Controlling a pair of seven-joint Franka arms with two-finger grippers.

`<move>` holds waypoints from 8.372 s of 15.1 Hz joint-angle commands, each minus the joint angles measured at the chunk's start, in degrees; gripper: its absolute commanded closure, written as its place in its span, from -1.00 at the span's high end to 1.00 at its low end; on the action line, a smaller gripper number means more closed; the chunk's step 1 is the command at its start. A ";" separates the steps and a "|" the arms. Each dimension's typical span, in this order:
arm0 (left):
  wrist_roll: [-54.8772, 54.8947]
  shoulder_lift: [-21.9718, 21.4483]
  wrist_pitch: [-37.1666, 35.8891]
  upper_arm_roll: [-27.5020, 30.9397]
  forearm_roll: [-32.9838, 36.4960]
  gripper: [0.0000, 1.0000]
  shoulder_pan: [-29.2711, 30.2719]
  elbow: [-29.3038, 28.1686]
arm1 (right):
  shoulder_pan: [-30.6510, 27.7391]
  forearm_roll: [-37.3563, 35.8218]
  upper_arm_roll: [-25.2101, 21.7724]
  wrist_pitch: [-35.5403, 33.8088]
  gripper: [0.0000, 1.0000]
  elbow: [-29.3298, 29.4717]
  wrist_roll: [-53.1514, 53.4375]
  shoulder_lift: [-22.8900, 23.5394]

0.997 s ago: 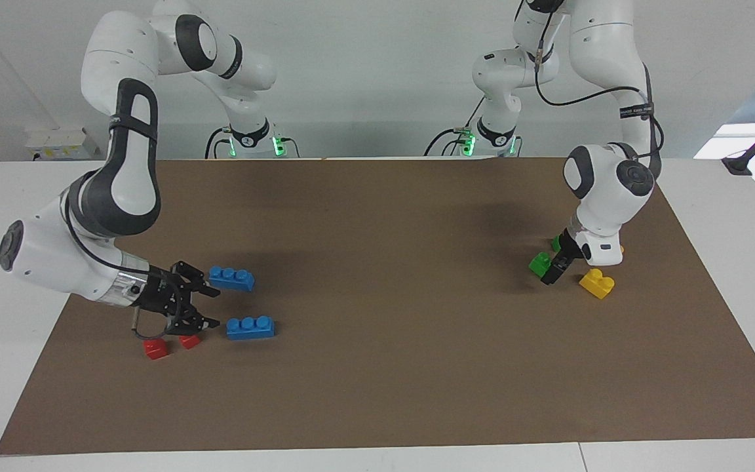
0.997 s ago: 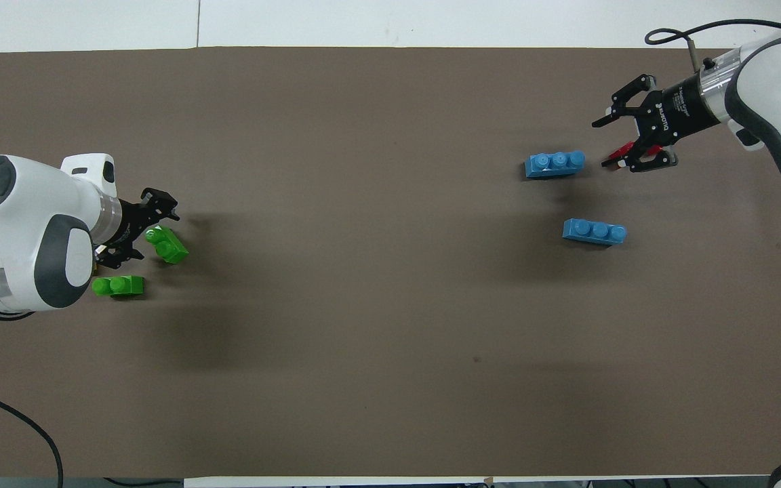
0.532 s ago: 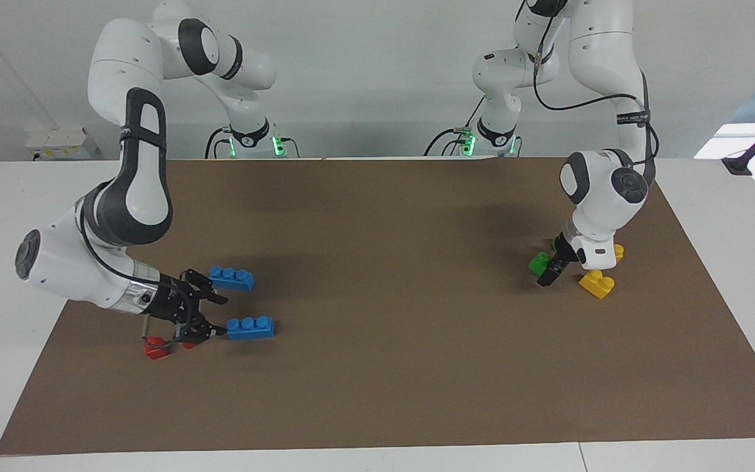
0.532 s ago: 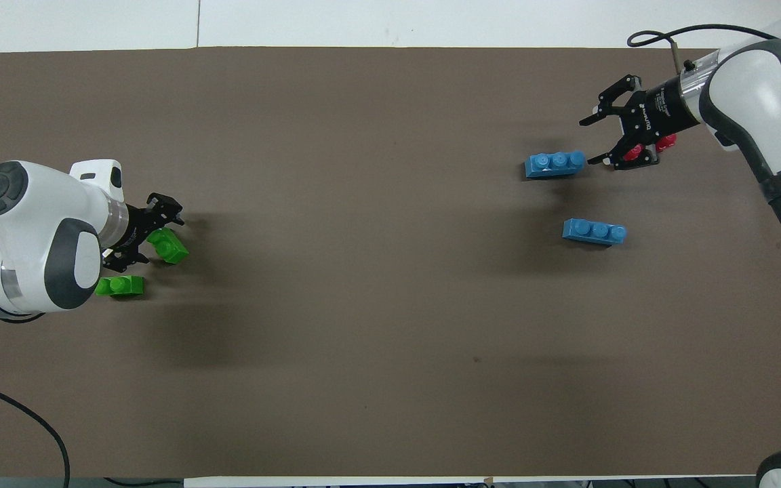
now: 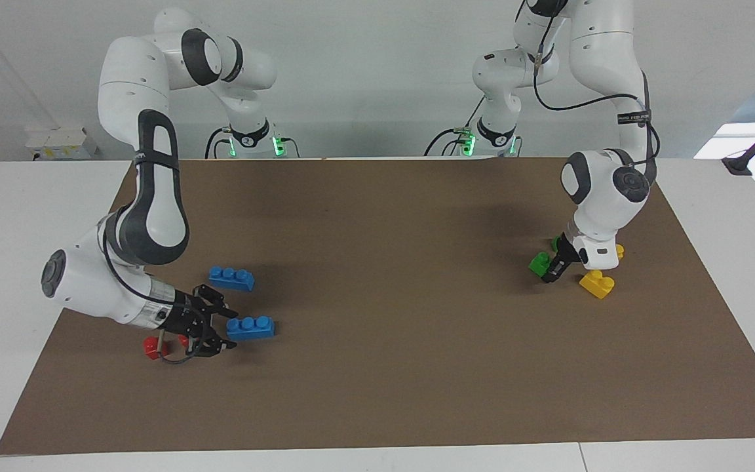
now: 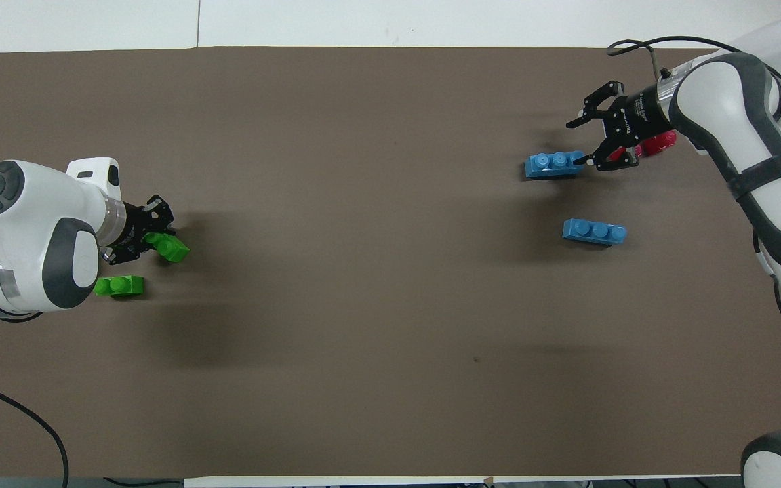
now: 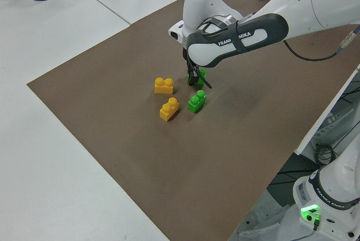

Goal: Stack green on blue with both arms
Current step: 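Grasp the blue brick with the right gripper while the left gripper grasps green, then carry the green and blue bricks toward each other at table center, then lower the green brick onto the blue brick with the left gripper, then press the green brick down onto the blue brick with both grippers, then open the left gripper and withdraw while the right gripper releases blue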

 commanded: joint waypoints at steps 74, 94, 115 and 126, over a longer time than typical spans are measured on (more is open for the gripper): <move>-72.85 8.38 -12.48 -2.98 6.88 -1.00 -28.91 25.30 | 21.14 8.09 9.40 36.42 -1.00 -25.74 20.89 -7.23; -72.67 11.63 -1.13 -2.37 10.57 -1.00 -29.09 20.29 | 21.40 8.45 9.40 36.94 -1.00 -25.74 20.63 -7.23; -67.32 8.13 -4.63 -2.89 13.65 1.00 -27.78 17.74 | 21.76 8.45 9.40 37.82 -1.00 -25.83 20.63 -7.23; -50.28 -5.94 -20.80 -2.90 3.01 1.00 -20.48 18.36 | 21.15 8.71 9.31 37.47 0.89 -25.39 20.89 -7.31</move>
